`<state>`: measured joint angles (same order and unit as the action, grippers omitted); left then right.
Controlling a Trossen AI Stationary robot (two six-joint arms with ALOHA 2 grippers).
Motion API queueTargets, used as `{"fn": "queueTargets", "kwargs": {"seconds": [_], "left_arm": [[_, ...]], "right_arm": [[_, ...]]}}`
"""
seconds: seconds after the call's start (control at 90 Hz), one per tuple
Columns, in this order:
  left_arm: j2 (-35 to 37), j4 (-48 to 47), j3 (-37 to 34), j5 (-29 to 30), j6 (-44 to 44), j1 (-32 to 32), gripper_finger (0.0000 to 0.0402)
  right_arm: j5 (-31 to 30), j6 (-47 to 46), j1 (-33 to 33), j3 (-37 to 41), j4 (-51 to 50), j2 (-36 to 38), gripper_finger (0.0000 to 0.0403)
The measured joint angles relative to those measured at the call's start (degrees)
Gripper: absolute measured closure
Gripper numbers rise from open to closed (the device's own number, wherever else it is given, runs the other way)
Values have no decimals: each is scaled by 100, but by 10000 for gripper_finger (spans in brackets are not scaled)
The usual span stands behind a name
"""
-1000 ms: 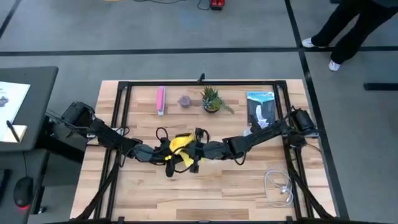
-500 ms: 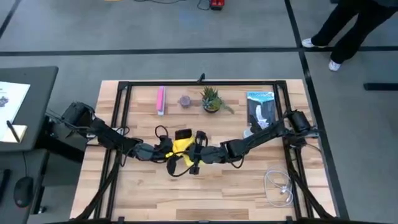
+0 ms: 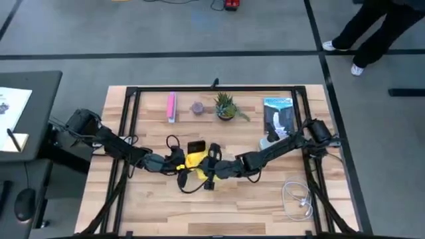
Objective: Apply microfiber cloth
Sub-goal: Wipe the back of the cellphone with the yellow microfiber cloth
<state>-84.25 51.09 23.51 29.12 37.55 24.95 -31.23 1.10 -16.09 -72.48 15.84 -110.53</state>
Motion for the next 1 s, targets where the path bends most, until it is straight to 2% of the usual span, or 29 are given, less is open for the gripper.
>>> {"fn": "queueTargets", "kwargs": {"seconds": [0.089, 0.189, 0.322, 0.433, 0.511, 0.667, 0.856, 1.0], "left_arm": [[1, 20, 2, -21, 5, 0, 391], [1, 28, 2, -15, 7, 0, 391], [-9, -31, 0, -50, -25, 7, 391], [-9, -96, -4, -33, -30, 0, 391], [-10, -47, -4, -27, -44, 3, 391], [0, 67, 0, 87, -21, -11, 391], [-7, 96, -2, -35, -26, -25, 391], [-11, 5, -4, -33, -23, -26, 391]], "right_arm": [[-177, 214, 118, -43, 119, 244, 403], [-181, 42, 209, -69, 161, 295, 403], [652, -437, 237, -62, 83, 44, 403], [931, -380, 184, -52, -2, -181, 403], [905, -267, 179, -51, 5, -185, 403], [379, -108, 209, -45, 131, -10, 403], [857, -543, 245, -69, -88, -51, 403], [875, -496, 198, -60, -313, -124, 403]]}}
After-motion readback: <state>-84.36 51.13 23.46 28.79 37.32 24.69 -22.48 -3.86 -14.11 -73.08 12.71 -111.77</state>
